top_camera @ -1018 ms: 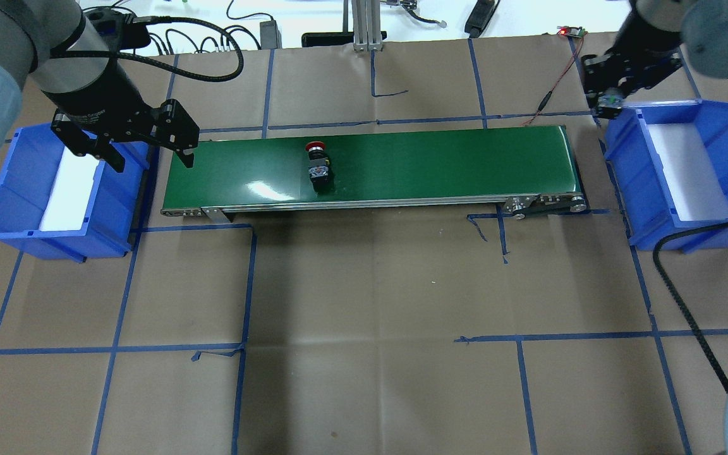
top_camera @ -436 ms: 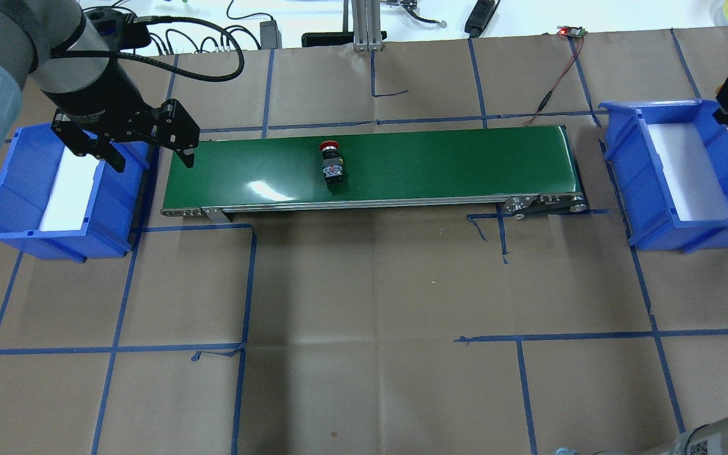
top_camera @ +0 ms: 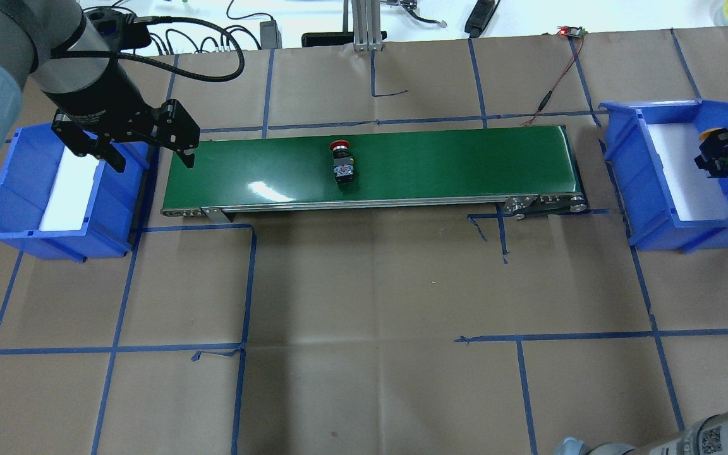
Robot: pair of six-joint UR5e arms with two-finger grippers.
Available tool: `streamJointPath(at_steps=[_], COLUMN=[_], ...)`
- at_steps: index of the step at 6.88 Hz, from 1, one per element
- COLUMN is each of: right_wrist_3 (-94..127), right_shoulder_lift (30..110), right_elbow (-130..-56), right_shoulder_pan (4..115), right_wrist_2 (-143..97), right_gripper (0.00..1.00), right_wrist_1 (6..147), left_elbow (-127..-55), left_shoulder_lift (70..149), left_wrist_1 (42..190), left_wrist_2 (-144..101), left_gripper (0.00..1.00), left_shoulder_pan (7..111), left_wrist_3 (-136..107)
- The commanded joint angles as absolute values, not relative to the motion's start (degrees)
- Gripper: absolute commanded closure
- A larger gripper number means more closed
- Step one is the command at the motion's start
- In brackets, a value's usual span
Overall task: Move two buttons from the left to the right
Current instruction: 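Carry the yellow button into the empty blue bin and release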
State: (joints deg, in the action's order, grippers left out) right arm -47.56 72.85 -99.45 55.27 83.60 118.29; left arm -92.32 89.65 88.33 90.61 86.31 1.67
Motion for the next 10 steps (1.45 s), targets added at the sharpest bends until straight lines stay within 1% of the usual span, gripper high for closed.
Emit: streamJointPath(at_steps=[1,2,4,5,6,7,9,10], right_wrist_3=[-48.2,-49.8,-49.9,-49.7,-49.9,-49.5,-49.3,-49.0], right_shoulder_lift=[68.9,67.3,67.2,67.2,67.4,67.6,69.2,72.7], right_elbow=[-105.0,-105.2,-106.1,-106.9,-107.0,-106.9,-105.0,-102.6], right_shoulder_pan=[55.0,54.9,54.8,54.8,54.8,54.9,54.9,55.2], right_wrist_2=[83.4,84.1,86.5,89.1,89.3,88.4,88.8,88.9], right_gripper=[0.96,0.96,0.95,0.9,0.47,0.01,0.01,0.01], right_wrist_1=[127.1,127.4,127.4,126.8,126.7,126.5,124.5,119.8], left_elbow=[-92.4,-92.4,-92.3,-92.4,-92.4,-92.4,-92.4,-92.3], left_shoulder_lift=[89.6,89.6,89.6,89.6,89.6,89.6,89.6,89.6], left_wrist_1=[88.3,88.3,88.3,88.3,88.3,88.3,88.3,88.3], left_wrist_2=[90.6,90.5,90.5,90.5,90.5,90.5,90.5,90.4], left_gripper=[0.0,0.0,0.0,0.0,0.0,0.0,0.0,0.0], left_shoulder_pan=[86.3,86.3,86.3,86.3,86.3,86.3,86.3,86.3], left_wrist_3=[1.7,1.7,1.7,1.7,1.7,1.7,1.7,1.7])
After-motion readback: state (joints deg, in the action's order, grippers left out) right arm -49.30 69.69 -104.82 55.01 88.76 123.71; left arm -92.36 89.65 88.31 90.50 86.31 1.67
